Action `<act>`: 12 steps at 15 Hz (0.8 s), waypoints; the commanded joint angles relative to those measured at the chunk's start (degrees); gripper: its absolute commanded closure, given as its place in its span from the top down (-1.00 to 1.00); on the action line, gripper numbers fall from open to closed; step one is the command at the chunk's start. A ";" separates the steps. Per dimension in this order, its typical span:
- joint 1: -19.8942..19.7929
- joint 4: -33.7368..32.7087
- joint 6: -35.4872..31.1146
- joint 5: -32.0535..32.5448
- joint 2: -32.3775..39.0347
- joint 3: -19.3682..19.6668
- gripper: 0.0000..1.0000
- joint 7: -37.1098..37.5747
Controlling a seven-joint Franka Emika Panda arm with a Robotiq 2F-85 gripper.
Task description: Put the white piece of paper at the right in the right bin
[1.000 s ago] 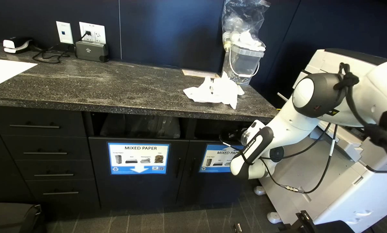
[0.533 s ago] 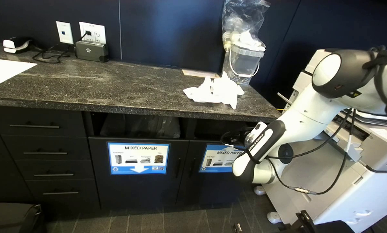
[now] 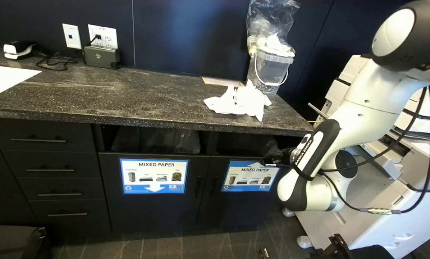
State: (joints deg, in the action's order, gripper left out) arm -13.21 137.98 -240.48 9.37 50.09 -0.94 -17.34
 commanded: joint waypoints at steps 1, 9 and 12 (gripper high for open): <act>5.29 11.96 6.20 -1.97 -13.78 5.87 1.00 2.14; 8.20 20.98 36.99 -2.22 -38.43 14.96 1.00 -3.91; 12.63 21.07 51.63 -6.24 -44.97 20.87 1.00 -8.66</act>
State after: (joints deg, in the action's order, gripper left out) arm -5.66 156.25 -199.92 7.60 13.47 14.42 -20.78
